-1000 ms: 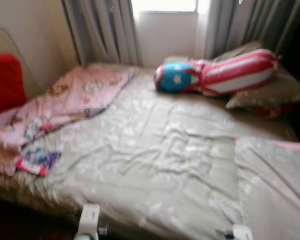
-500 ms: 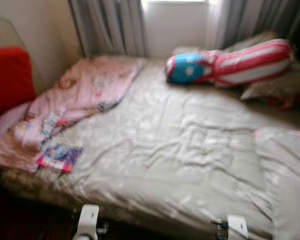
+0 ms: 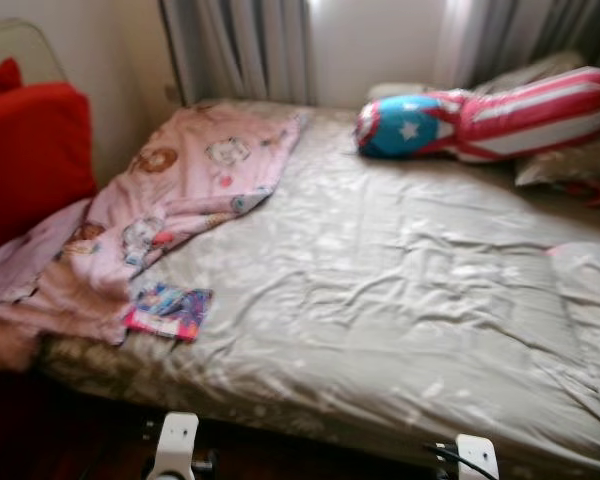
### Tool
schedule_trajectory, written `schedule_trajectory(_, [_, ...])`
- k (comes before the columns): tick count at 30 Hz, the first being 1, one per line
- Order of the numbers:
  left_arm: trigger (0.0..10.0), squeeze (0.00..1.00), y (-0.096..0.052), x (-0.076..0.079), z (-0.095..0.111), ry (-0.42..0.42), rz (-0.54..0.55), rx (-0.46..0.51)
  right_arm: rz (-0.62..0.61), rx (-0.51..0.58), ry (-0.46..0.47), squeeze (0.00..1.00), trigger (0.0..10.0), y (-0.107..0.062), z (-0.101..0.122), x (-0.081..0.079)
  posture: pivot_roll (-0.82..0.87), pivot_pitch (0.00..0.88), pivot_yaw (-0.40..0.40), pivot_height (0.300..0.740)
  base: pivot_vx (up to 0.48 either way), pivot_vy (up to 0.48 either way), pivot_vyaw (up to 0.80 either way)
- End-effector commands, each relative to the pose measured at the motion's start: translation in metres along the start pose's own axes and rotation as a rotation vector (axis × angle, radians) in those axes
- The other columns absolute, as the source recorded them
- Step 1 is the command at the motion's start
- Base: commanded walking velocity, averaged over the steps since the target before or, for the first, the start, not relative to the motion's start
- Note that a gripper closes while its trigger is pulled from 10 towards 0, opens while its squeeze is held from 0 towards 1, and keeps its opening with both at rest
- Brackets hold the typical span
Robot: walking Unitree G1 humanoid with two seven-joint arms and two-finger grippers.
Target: Clean up the room
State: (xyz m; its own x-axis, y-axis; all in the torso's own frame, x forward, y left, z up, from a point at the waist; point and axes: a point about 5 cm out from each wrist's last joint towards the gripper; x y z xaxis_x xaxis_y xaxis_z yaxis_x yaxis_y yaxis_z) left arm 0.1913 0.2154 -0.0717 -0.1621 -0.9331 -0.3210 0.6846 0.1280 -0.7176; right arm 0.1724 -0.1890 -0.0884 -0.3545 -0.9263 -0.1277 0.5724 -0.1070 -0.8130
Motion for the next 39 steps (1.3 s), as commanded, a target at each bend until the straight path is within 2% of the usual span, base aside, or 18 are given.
schedule_trajectory(1, [10.0, 0.00, 0.0007, 0.0025, 0.0028, 0.010, -0.010, 0.007, -0.018, -0.005, -0.001, 0.00, 10.0, -0.0009, -0.0016, 0.0068, -0.06, 0.073, 0.004, 0.740, 0.000, 0.480, 0.00])
schedule_trajectory(28, [10.0, 0.00, 0.0002, 0.0018, 0.0007, 0.006, -0.008, 0.001, -0.012, -0.010, -0.022, 0.00, 10.0, -0.0011, -0.0019, 0.0079, -0.06, 0.077, 0.006, 0.740, 0.000, 0.476, 0.00])
schedule_trajectory(39, [10.0, 0.00, 0.0008, 0.0014, 0.0033, -0.002, -0.004, 0.012, -0.009, -0.010, -0.023, 0.00, 10.0, -0.0011, -0.0018, 0.0083, -0.06, 0.075, 0.003, 0.740, 0.000, 0.058, 0.00])
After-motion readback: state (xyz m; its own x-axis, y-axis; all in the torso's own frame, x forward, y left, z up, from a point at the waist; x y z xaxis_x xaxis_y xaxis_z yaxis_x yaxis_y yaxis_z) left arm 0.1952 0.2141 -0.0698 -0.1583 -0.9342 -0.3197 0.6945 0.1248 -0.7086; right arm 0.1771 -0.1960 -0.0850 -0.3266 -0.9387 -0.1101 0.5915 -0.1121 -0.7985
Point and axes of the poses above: a point about 5 cm out from each wrist's last joint towards the gripper, its own y axis pointing out of the wrist towards the gripper, its own z axis along the axis of the wrist's last joint, x = y × z, and after that the axes turned 14 degrees about y, right-handed
